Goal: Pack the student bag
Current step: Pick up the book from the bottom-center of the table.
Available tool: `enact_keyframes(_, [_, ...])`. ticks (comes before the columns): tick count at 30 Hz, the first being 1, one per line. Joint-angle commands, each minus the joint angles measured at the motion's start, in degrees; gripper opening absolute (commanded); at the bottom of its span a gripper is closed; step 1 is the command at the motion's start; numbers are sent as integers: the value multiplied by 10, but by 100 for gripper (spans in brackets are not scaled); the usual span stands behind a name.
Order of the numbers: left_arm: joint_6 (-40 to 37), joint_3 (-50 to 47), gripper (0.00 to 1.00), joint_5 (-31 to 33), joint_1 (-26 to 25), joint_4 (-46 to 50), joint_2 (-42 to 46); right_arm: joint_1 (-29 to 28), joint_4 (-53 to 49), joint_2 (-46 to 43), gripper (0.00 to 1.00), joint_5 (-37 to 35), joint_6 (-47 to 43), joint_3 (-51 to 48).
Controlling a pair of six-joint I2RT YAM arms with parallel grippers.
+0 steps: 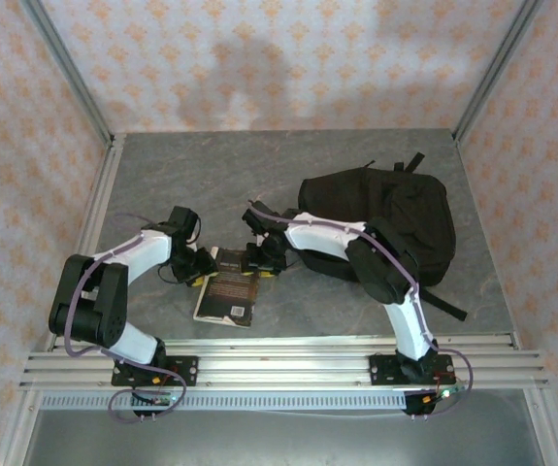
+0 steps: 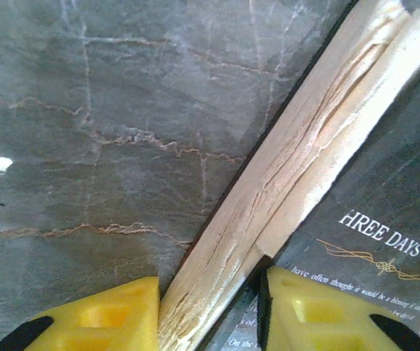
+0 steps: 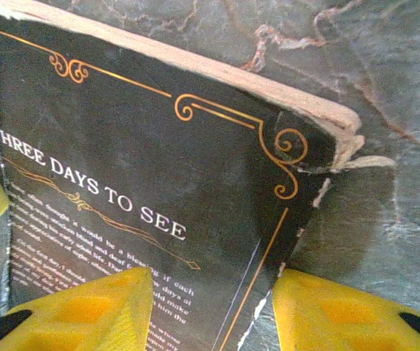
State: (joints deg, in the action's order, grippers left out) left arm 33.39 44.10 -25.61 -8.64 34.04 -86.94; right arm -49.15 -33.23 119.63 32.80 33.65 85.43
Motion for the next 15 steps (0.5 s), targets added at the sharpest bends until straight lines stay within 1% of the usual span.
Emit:
enact_keyframes(1, [6,-13,31,-5,-7,-18,-32,-14,68,28,46,87,-5,23])
enact_keyframes(5, [4,-13,24,-10,-8,-16,-26,2,86,14,46,120,-4,8])
enact_keyframes(8, [6,-15,20,-15,-7,-18,-22,29,153,-20,45,152,34,-37])
enact_keyframes(11, [7,-19,18,-22,-8,-25,-21,51,238,-44,44,210,81,-78])
enact_keyframes(15, [8,-18,17,-38,-8,-28,-23,49,306,-36,45,298,116,-87])
